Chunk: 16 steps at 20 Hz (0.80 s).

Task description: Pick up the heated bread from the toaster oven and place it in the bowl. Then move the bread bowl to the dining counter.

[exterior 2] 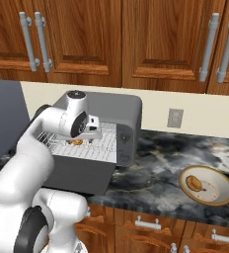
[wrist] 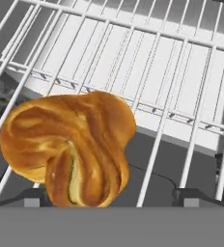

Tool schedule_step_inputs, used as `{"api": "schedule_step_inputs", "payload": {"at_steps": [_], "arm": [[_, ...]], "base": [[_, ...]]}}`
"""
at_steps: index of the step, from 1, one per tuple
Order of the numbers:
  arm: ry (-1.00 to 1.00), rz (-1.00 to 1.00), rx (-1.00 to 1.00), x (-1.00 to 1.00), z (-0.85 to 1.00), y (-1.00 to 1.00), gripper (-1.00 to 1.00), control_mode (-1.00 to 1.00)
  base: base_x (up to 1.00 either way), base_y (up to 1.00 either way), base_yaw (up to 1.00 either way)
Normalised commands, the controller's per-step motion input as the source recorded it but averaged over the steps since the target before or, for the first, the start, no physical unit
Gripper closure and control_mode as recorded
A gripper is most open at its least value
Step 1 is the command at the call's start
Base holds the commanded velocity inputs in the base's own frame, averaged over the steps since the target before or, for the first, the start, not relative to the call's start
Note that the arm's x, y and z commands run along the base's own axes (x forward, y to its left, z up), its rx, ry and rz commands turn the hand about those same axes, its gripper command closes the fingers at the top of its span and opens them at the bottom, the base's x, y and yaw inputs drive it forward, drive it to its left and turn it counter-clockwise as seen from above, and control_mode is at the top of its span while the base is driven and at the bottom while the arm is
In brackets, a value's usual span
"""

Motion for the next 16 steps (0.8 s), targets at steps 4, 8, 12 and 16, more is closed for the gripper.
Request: {"api": "schedule_step_inputs", "payload": {"at_steps": [4,8,12,16], "arm": [[0.00,0.00,0.00,0.51,-0.22,0.04,-1.00,-1.00],[-0.01,0.00,0.00,0.31,-0.26,0.00,-1.00,-1.00],[-0.07,0.00,0.00,0.06,-0.18,0.00,1.00,-1.00],[-0.02,0.00,0.01,0.00,-0.03,0.00,1.00,-1.00]], "base": [[0.00,0.00,0.00],[0.00,0.00,0.00],[0.00,0.00,0.00],[0.00,0.00,0.00]]}}
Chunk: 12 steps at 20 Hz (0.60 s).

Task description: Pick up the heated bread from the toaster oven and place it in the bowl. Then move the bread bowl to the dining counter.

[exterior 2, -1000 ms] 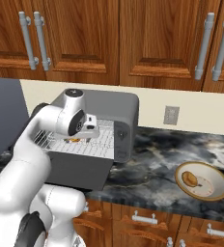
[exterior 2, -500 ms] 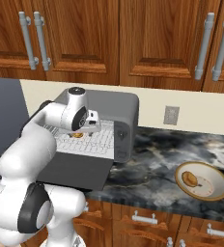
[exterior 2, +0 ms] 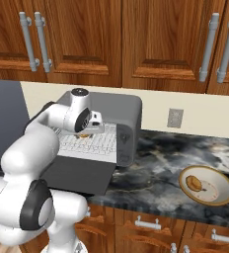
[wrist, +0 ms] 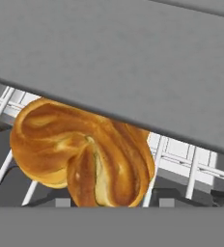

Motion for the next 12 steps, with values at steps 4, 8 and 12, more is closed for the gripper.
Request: {"api": "schedule_step_inputs", "payload": {"at_steps": [4,8,12], "arm": [[0.00,0.00,0.00,-0.02,0.00,0.00,1.00,-1.00],[0.00,0.00,0.00,-0.47,0.02,0.00,1.00,-1.00],[0.00,0.00,0.00,-0.94,0.15,-0.09,1.00,-1.00]], "base": [[0.00,0.00,0.00],[0.00,0.00,0.00],[0.00,0.00,0.00]]}}
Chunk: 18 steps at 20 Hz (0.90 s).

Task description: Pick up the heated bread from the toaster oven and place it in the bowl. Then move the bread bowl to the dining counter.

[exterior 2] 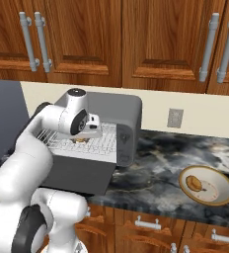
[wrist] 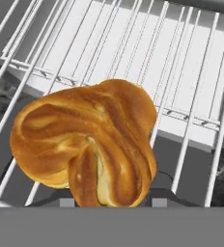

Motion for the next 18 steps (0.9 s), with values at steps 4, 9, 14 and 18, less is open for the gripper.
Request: {"api": "schedule_step_inputs", "payload": {"at_steps": [4,9,14,18], "arm": [[0.00,-0.06,0.00,-1.00,0.34,-0.24,1.00,-1.00],[0.00,-0.20,0.00,-0.99,0.63,-0.39,1.00,-1.00],[0.00,-0.28,0.02,-0.72,0.59,-0.81,1.00,-1.00],[0.00,-0.32,0.02,-0.21,0.41,-1.00,1.00,-1.00]], "base": [[0.00,0.00,0.00],[0.00,0.00,0.00],[0.00,0.00,0.00],[0.00,0.00,0.00]]}}
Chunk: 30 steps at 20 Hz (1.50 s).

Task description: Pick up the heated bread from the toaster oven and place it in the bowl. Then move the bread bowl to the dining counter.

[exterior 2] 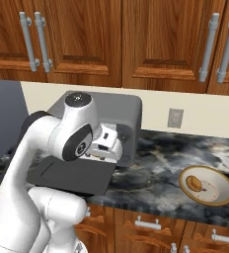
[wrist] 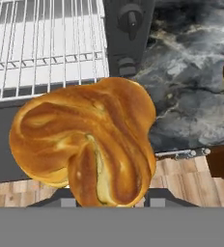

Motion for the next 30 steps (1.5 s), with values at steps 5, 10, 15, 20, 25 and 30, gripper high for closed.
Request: {"api": "schedule_step_inputs", "payload": {"at_steps": [5,10,15,20,25,30], "arm": [[0.04,-0.34,0.00,0.10,0.16,-1.00,1.00,-1.00],[0.10,-0.31,0.00,0.33,-0.02,-1.00,1.00,-1.00],[0.09,-0.29,0.00,0.26,-0.25,-1.00,1.00,-1.00],[0.02,-0.25,0.00,0.12,-0.51,-1.00,1.00,-1.00],[-0.01,-0.04,0.01,0.24,-0.56,-0.93,1.00,-1.00],[0.00,0.00,0.02,0.38,-0.45,-0.66,1.00,-1.00]], "base": [[0.00,0.00,0.00],[0.00,0.00,0.00],[0.00,0.00,0.00],[0.00,0.00,0.00],[0.00,0.00,0.00],[0.00,0.00,0.00]]}}
